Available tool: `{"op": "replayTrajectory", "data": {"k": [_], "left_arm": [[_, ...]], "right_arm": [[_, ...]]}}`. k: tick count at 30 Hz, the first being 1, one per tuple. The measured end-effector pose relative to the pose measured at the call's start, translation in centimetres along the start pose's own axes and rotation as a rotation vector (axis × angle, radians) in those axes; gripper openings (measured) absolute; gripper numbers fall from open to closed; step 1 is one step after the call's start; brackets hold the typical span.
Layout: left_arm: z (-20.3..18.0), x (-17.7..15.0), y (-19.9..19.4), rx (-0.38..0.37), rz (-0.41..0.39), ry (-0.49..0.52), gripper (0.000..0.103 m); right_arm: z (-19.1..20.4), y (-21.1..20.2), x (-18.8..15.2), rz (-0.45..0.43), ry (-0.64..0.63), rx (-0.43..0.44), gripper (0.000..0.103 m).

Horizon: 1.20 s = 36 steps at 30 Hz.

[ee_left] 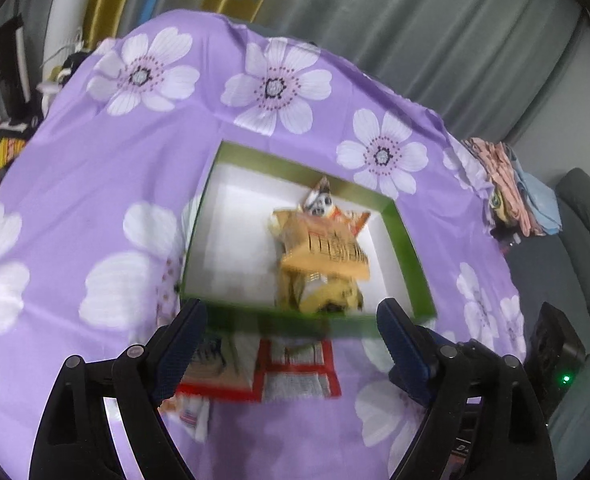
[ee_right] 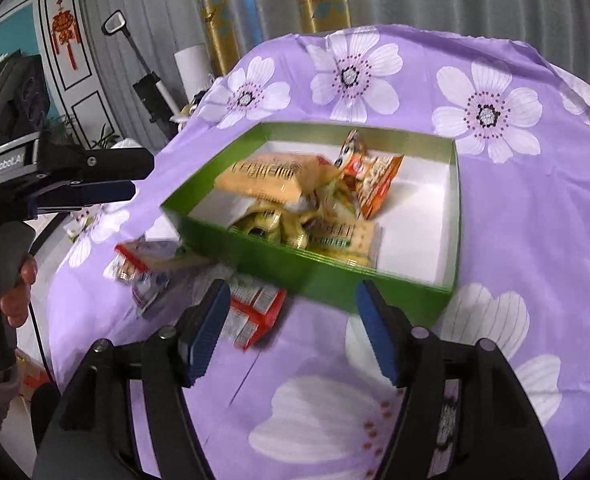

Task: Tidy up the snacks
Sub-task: 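Move the left tool back to the red-and-white packet, then grasp the red-and-white packet with the left tool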

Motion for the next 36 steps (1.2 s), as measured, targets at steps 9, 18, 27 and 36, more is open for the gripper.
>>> {"op": "replayTrajectory", "data": {"k": [9,18,27,36], "left_arm": [[-1.7,-5.9,-0.7,-0.108,0.1,0.018,0.087],[-1.3,-8.5,2.5,-0.09,0.177,0.011,0.087],[-1.0,-8.4,5.9,-0.068,0.223,0.018,0.087],[-0.5,-7.8,8.1,-0.036,0.236,0.052,0.087]], "right_arm": [[1.8,-0.5,-3.0,0.057,-0.046,0.028,0.067],[2.7,0.6,-4.5,0.098,-0.043,0.045,0.067],[3.1,2.3,-4.7,0.114,-0.011,0.071,0.067],[2.7,4.7,-3.8,0.117,0.042,0.097,0.067]]}}
Point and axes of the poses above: each gripper's, at about its wrist camera, not at the fingertips, and y roughly the way its jaws point, z to its left, x to its top, the point moved 8 cm from there along y, roughly the way its jaws point, and after that the axes turned 5 degrees about -z, right-handed, at the moved point
